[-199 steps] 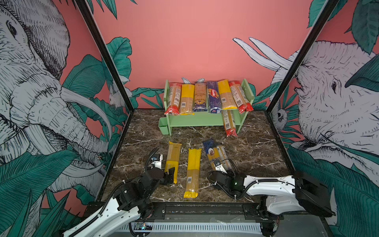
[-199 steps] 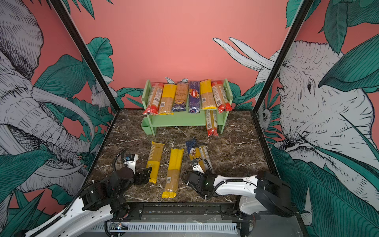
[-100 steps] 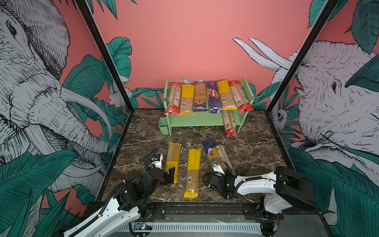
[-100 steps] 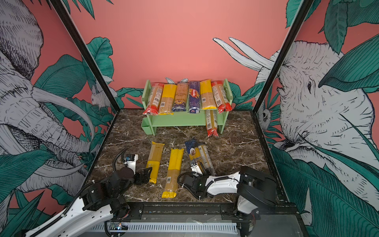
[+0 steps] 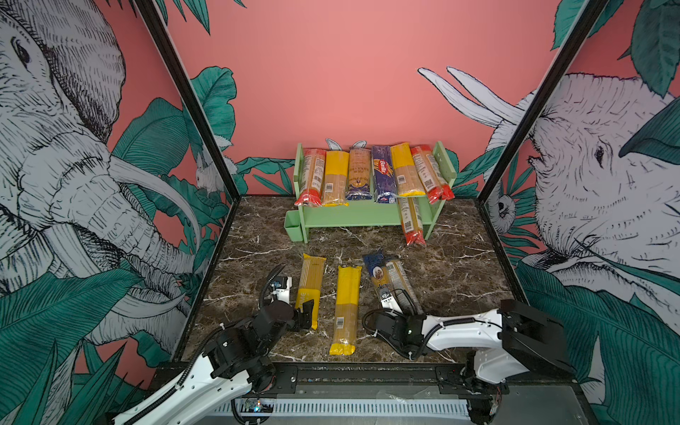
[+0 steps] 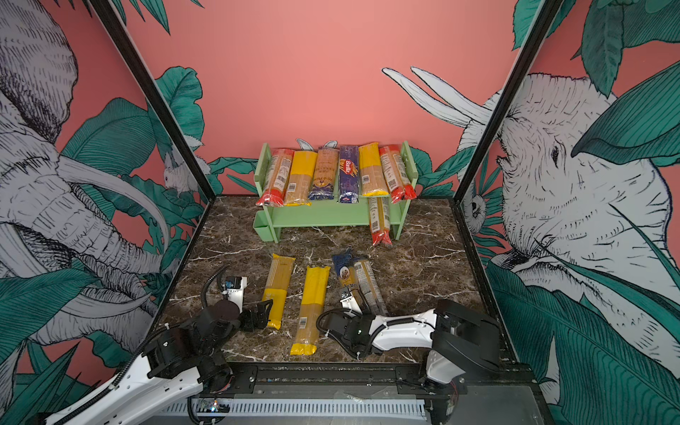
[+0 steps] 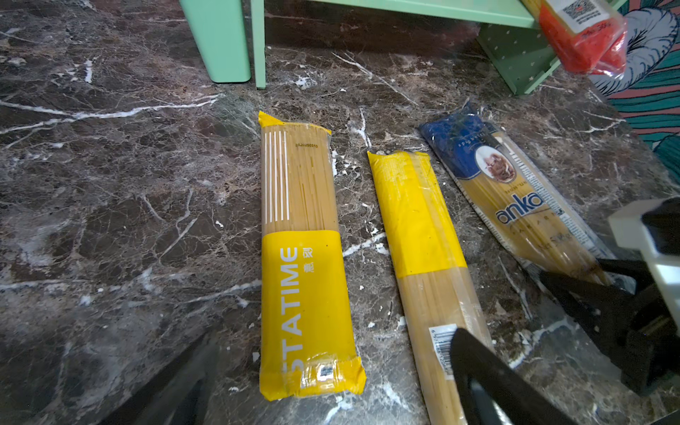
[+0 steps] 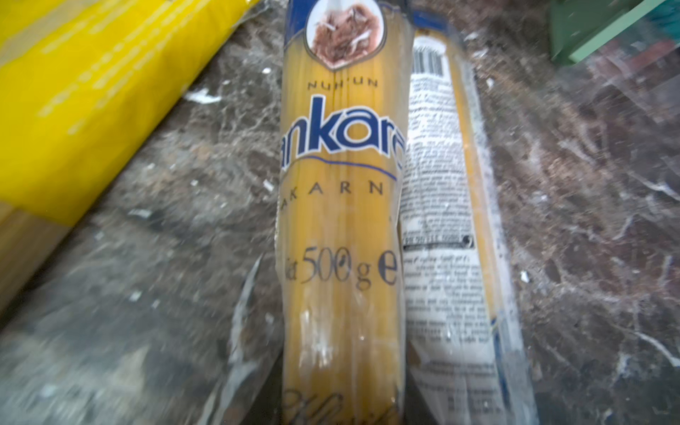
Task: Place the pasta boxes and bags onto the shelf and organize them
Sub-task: 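Lift the Ankara pack with the right gripper off the table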
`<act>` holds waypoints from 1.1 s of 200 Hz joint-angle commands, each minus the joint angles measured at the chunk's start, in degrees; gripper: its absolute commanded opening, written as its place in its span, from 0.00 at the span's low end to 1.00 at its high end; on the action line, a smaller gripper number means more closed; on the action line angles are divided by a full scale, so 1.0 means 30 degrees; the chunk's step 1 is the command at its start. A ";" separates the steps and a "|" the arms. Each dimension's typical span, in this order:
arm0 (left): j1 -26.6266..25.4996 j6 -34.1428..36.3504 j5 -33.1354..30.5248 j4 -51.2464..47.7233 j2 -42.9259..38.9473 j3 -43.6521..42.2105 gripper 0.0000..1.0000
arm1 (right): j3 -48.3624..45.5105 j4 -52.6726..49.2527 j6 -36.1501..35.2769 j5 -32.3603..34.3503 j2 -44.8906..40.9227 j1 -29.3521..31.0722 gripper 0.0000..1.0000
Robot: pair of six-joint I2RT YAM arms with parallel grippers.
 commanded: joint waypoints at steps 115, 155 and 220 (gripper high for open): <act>-0.0048 0.0362 -0.1381 -0.1323 -0.0901 0.0533 0.98 | 0.0599 0.2600 -0.3173 -0.1283 -0.6003 -0.0960 0.06; -0.0048 0.0667 -0.1548 -0.1195 -0.0801 0.0778 0.98 | 0.2139 0.1690 -0.4253 -0.1195 -0.6958 -0.1359 0.06; -0.0048 0.2199 -0.0724 0.1311 0.1887 0.1578 0.99 | 0.5329 0.1355 -0.5779 -0.2312 -0.5474 -0.4250 0.06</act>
